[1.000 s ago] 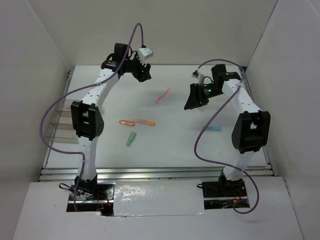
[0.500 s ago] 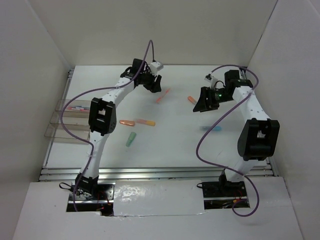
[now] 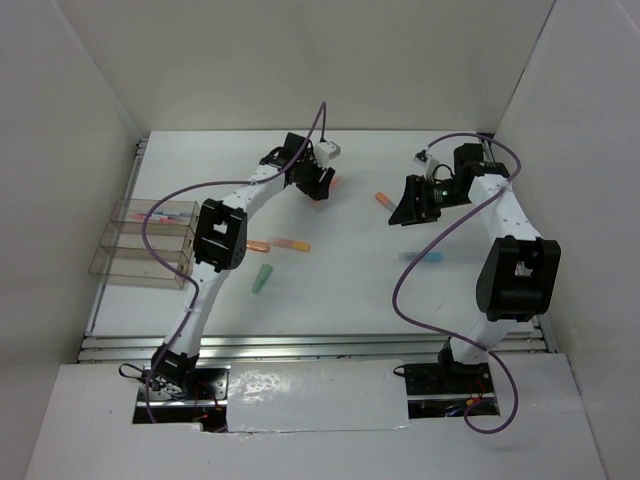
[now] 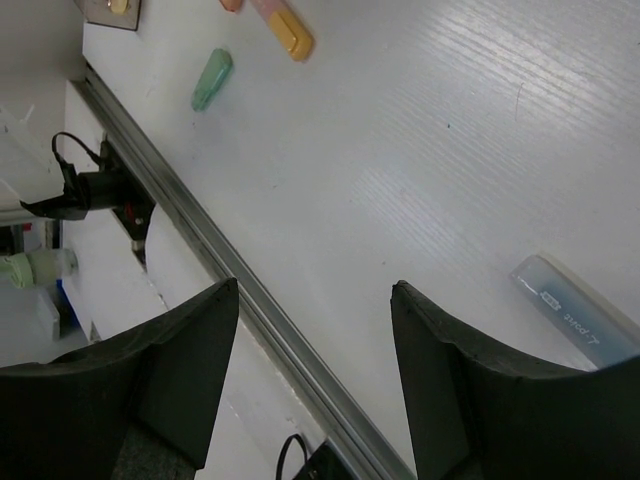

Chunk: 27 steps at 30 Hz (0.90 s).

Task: Sort the stationery into containers
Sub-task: Pick up the pen from the center of the board.

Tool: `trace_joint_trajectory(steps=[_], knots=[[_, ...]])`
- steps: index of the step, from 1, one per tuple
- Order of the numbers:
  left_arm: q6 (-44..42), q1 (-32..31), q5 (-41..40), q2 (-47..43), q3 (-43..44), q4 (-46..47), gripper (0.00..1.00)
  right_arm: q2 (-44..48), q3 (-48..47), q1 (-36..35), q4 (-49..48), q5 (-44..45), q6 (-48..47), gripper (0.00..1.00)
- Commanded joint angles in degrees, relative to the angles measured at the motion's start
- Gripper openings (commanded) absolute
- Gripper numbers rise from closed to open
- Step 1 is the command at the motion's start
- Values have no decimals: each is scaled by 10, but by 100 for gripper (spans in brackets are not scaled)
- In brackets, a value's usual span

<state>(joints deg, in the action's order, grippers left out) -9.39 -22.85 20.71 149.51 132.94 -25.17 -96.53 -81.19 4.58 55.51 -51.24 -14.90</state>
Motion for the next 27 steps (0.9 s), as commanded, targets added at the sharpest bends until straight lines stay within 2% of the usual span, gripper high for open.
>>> trace_joint_trajectory(steps=[1,5,6,9,11,13,17,19,22,25,27], knots=[[-15,-3,-16,16,30,-11,67,25,7,5,-21,-17,-11,69],[-28,-11,-43,31,39,-27,59,21,4,8,-16,-22,-13,69],[-33,-14,-57,32,38,-30,52,20,4,7,-16,-23,-14,68],[-40,-20,-71,31,40,-49,37,22,3,9,-17,-23,-12,67],[-42,-21,-58,18,31,-60,28,21,1,7,-18,-25,-10,67],[-48,-21,-31,7,19,-73,24,22,-3,7,-15,-30,-11,67],[-51,-15,12,-52,-30,-83,4,28,-1,-4,-15,-28,-9,66],[-40,-4,39,-88,-71,-57,1,38,6,-10,-21,-16,-9,66],[-35,36,73,-205,-111,-18,0,56,17,-22,-24,13,-11,66],[-66,71,122,-280,-103,-43,0,70,23,-31,-23,24,-11,66],[-124,111,141,-308,-88,-93,0,77,24,-35,-25,26,-10,66]])
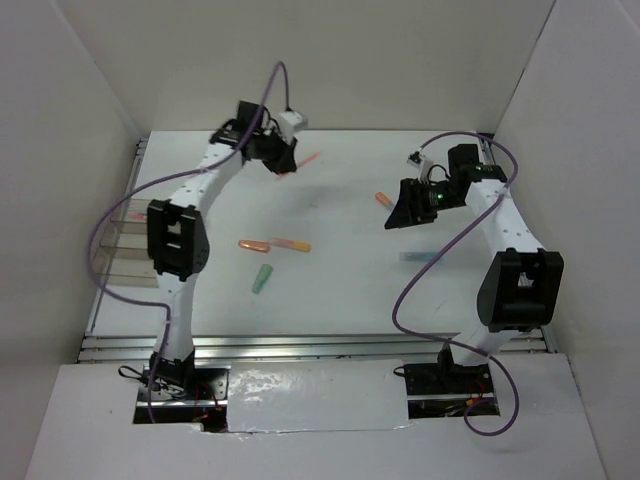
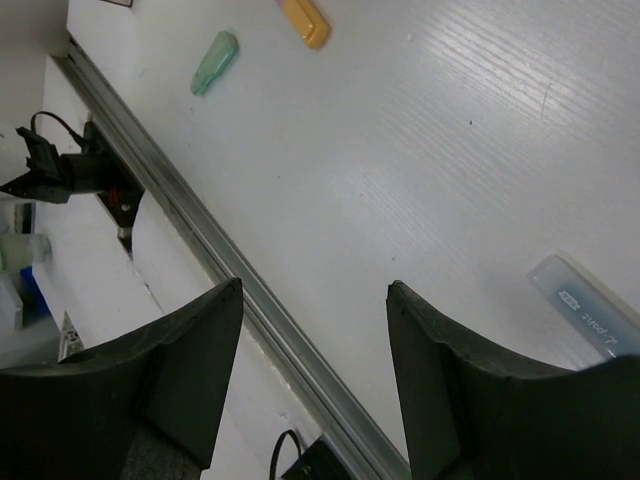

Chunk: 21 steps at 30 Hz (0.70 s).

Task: Sort the stationery into containers
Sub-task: Pick up the pen from the center of the board, then place the pen in the storage box.

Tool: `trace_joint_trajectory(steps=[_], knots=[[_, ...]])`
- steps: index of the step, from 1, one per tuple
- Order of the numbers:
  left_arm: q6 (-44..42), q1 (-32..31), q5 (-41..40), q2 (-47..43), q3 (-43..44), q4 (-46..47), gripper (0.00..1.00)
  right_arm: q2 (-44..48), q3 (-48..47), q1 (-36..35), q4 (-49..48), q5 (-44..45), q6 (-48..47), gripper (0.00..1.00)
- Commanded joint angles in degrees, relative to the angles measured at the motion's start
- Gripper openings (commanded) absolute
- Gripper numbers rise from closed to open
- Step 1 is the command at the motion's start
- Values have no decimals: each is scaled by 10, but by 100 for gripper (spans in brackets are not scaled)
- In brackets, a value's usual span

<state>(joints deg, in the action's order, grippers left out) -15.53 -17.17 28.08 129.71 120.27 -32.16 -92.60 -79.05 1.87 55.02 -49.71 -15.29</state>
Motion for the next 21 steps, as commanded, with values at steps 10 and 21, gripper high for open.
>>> trace_joint_trajectory(steps=[10,21], knots=[[-583,333,237,-226,-13,-316,0,21,-7,-51,-38,30,5,66],[-935,435,84,-201,-122,-423,0,-9,-24,-83,-44,54,14,66]])
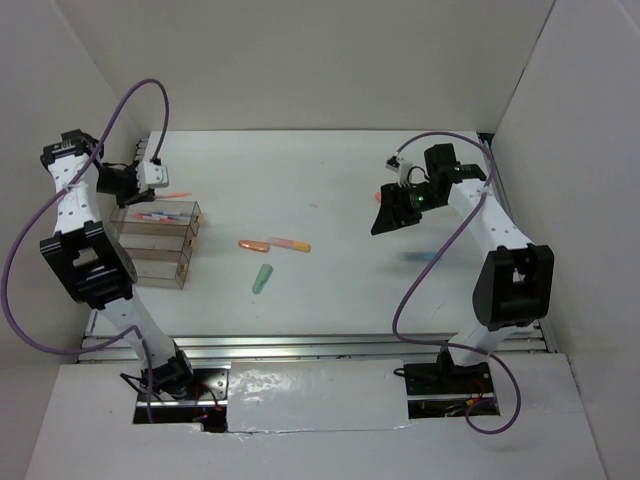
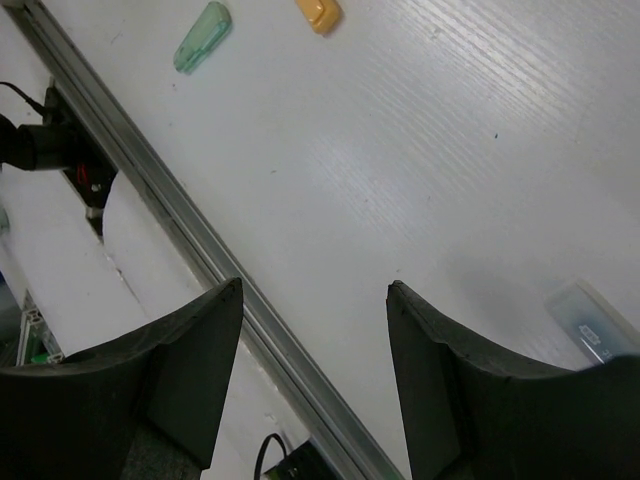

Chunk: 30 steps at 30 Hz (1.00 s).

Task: Sort the stationery into containers
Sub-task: Place the pen in the storage box.

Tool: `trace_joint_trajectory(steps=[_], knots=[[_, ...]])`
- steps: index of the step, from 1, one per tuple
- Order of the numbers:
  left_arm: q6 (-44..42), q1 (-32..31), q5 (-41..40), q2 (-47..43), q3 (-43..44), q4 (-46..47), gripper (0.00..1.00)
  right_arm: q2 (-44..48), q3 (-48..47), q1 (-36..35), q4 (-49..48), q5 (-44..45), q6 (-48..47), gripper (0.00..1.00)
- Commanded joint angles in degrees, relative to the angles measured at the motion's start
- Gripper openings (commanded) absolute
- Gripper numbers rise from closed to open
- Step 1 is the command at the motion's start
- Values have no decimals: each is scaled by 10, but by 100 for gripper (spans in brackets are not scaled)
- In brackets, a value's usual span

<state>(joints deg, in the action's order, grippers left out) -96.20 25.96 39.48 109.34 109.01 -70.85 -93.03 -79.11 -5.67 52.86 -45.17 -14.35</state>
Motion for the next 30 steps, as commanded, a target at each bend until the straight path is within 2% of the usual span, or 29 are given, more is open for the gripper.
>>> trace_joint_trajectory(steps=[1,11,17,20,21,23,24,28,30], knots=[[-138,6,-40,6,-17,-35,0,-7,-25,-9,-21,10,5,66],[-181,5,-86,83,2,-18,0,-34,-50,-20,-7,25,6,66],[-179,4,-111,119,23,7,0,-46,-62,-32,-4,34,8,66],[-174,2,-115,123,16,27,12,-50,-65,-40,-4,42,8,66],[-169,2,-114,125,15,35,20,-50,-67,-43,-3,48,6,67],[-167,-1,-114,126,19,34,30,-54,-69,-51,0,53,4,66],[-163,-4,-113,125,21,28,42,-56,-71,-54,1,56,2,67],[-153,-7,-98,112,26,20,65,-59,-75,-64,-1,60,3,67],[-148,-9,-81,100,38,10,67,-59,-78,-67,-1,60,3,67]])
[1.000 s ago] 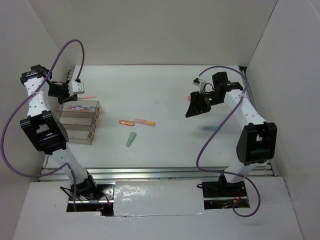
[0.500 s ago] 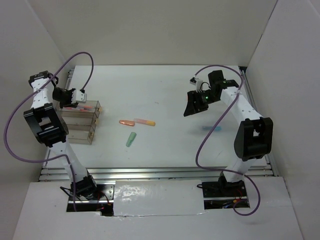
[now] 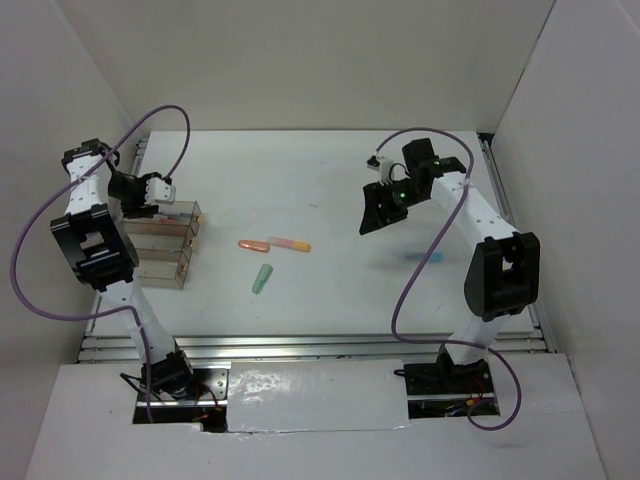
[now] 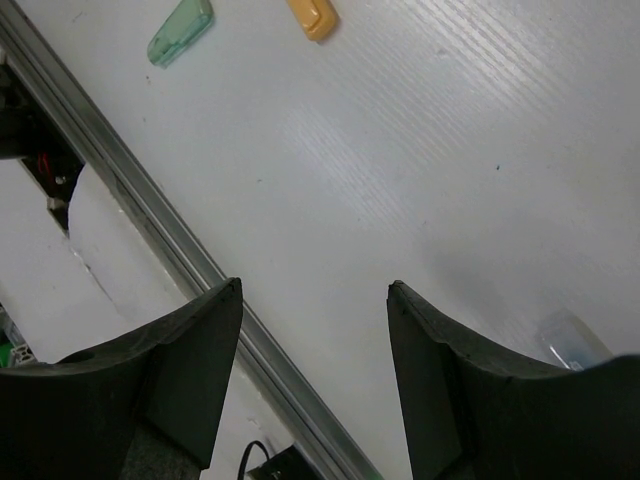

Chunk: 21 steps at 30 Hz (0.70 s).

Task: Sort the stationery into containers
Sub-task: Place the pen in the storage box, then pick up the stationery from the center of the board.

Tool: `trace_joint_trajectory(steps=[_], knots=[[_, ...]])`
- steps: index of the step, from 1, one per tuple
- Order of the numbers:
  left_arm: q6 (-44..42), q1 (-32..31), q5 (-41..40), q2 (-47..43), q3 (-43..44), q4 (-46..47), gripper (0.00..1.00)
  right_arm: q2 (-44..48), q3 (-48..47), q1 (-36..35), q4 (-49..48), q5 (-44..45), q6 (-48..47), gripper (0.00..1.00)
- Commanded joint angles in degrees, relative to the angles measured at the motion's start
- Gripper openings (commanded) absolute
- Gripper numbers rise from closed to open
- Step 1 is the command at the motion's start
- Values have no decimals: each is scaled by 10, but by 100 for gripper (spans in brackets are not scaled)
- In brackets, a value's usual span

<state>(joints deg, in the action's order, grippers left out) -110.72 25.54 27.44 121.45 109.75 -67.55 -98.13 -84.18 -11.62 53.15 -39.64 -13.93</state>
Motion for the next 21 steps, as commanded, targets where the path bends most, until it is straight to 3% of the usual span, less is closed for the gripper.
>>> trace_joint_trajectory(steps=[1,5,8,11,15,21], knots=[[1,-8,67,-25,39,-41,67,-6,-27,-8,-6,2,0,67],[96,-53,149,-89,38,-54,57,9,-12,-6,-20,-1,7,67],[155,-144,150,-136,-14,-42,51,18,5,6,-23,-9,8,67],[244,-276,148,-154,-59,17,54,23,16,33,-9,-16,1,67],[300,-364,149,-109,-65,57,58,45,36,73,-1,-12,-8,67],[352,-446,127,22,37,35,56,67,60,129,8,0,-27,67]])
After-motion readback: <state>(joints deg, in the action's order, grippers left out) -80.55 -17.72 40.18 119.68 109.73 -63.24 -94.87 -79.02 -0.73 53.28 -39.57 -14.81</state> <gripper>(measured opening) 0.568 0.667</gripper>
